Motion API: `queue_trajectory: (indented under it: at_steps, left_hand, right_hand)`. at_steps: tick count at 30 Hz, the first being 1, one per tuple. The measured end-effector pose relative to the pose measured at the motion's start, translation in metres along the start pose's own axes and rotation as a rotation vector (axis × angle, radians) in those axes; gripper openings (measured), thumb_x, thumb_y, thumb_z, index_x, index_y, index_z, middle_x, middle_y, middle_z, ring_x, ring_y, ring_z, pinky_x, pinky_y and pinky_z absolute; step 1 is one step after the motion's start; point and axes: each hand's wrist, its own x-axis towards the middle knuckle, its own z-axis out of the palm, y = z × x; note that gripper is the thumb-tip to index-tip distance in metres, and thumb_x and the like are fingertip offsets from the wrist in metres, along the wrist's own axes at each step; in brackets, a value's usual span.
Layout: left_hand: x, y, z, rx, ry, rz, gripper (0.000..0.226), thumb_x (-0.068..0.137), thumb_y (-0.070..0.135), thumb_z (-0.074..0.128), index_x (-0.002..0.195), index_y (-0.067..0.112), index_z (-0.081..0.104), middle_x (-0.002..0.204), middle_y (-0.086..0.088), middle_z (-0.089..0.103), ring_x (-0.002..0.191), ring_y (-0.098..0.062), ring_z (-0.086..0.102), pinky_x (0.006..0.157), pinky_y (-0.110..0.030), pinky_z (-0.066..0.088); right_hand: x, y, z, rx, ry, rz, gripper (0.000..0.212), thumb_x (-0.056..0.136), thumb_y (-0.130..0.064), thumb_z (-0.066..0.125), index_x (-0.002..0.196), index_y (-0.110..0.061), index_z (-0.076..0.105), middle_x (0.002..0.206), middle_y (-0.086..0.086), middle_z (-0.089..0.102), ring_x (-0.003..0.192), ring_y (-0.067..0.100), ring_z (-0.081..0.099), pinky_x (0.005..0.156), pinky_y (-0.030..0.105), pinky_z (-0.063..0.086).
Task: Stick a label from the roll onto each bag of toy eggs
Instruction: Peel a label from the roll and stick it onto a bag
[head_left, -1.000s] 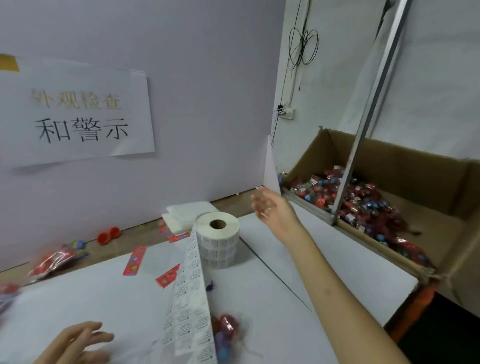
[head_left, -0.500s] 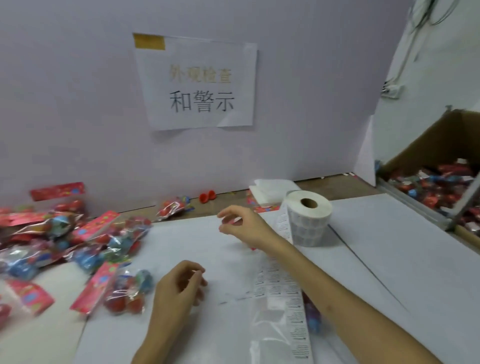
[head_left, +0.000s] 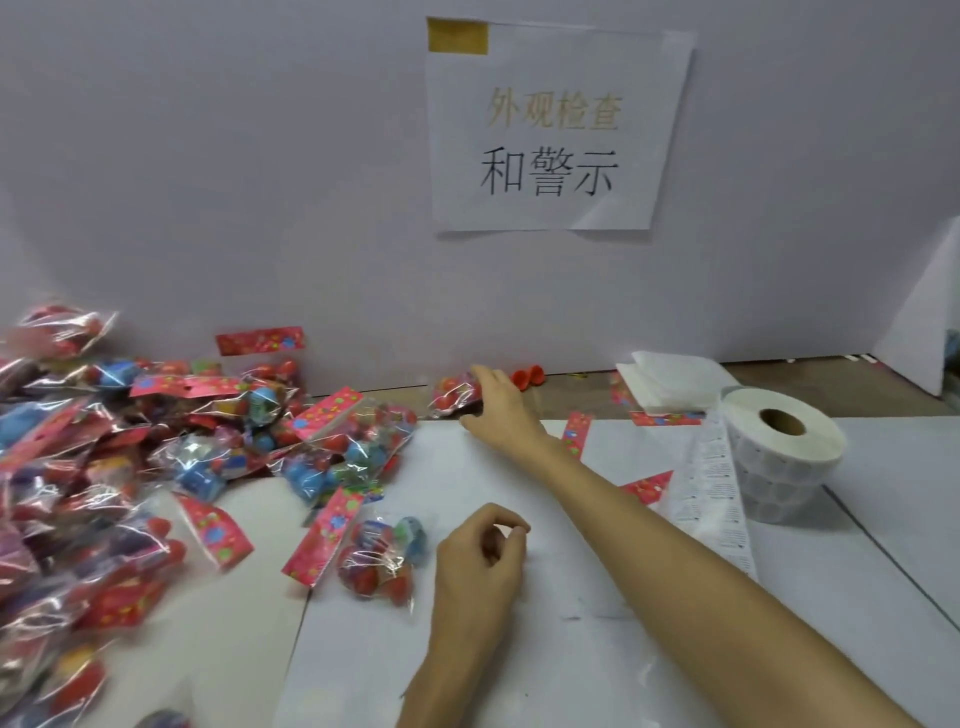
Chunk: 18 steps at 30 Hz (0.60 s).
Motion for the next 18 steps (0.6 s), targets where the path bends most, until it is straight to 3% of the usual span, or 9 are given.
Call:
queue_trajectory:
  at_steps: [2,4,6,8,10,12,14,18]
  left_hand:
    - [0.002,0.0,0.0,-0.014,-0.001,-0.022,0.029,0.092,0.006,0.062,0.08,0.031,0.068,0.055,-0.006,0.051,0.053,-0.013,0.048,0.054,-0.024,0.039]
    - [0.002,0.001,0.0,-0.026,-0.01,-0.036,0.028,0.092,0.007,0.062,0.08,0.031,0.068,0.055,-0.001,0.05,0.054,-0.011,0.048,0.054,-0.023,0.039]
    - [0.004,0.003,-0.002,-0.044,-0.002,-0.05,0.028,0.091,0.007,0.061,0.079,0.031,0.068,0.056,-0.001,0.05,0.054,-0.01,0.048,0.054,-0.021,0.039]
    - [0.005,0.005,-0.003,-0.074,0.015,-0.066,0.028,0.092,0.007,0.061,0.078,0.03,0.068,0.056,-0.004,0.053,0.053,-0.009,0.05,0.052,-0.02,0.04]
    - [0.006,0.006,-0.004,-0.123,0.038,-0.097,0.028,0.094,0.008,0.062,0.077,0.028,0.067,0.056,-0.001,0.057,0.049,-0.009,0.052,0.048,-0.021,0.042]
    - [0.006,0.008,-0.006,-0.178,0.065,-0.131,0.028,0.098,0.011,0.061,0.076,0.027,0.067,0.057,0.0,0.06,0.045,-0.011,0.051,0.041,-0.024,0.04]
    - [0.007,0.008,-0.008,-0.247,0.131,-0.142,0.026,0.099,0.012,0.06,0.078,0.025,0.068,0.06,-0.002,0.062,0.044,-0.015,0.051,0.038,-0.026,0.04]
    - [0.011,0.01,-0.009,-0.336,0.281,-0.133,0.011,0.101,0.028,0.063,0.094,0.02,0.067,0.074,0.001,0.068,0.062,-0.018,0.062,0.052,-0.028,0.049]
  right_hand:
    - [0.01,0.003,0.009,0.182,0.077,0.067,0.052,0.086,-0.011,0.071,0.136,-0.008,0.057,0.128,0.012,0.063,0.12,0.028,0.058,0.083,0.012,0.036]
    - [0.012,0.007,0.014,0.336,0.152,0.144,0.034,0.085,-0.011,0.073,0.119,-0.01,0.069,0.107,0.004,0.072,0.099,0.021,0.066,0.067,0.003,0.038]
    - [0.009,0.006,0.014,0.452,0.177,0.173,0.022,0.086,-0.013,0.073,0.108,-0.014,0.071,0.096,-0.002,0.071,0.09,0.016,0.066,0.066,0.005,0.041]
    - [0.001,0.004,0.008,0.559,0.197,0.173,0.007,0.089,-0.012,0.069,0.094,-0.016,0.07,0.086,-0.006,0.069,0.085,0.014,0.065,0.071,0.018,0.047]
    - [-0.012,0.003,-0.006,0.622,0.249,0.164,0.014,0.091,-0.012,0.068,0.078,-0.018,0.067,0.072,-0.009,0.066,0.072,0.009,0.062,0.068,0.026,0.047]
    - [-0.031,0.002,-0.025,0.634,0.278,0.135,0.016,0.09,-0.012,0.072,0.076,-0.018,0.067,0.07,-0.007,0.066,0.069,0.009,0.062,0.07,0.029,0.05]
    - [-0.056,0.004,-0.045,0.658,0.25,0.07,0.014,0.088,-0.007,0.073,0.083,-0.02,0.07,0.078,-0.007,0.07,0.078,0.013,0.066,0.077,0.031,0.055]
    - [-0.114,0.009,-0.078,0.767,0.177,0.0,0.026,0.083,0.0,0.077,0.095,-0.024,0.073,0.091,-0.008,0.075,0.089,0.012,0.07,0.081,0.028,0.059]
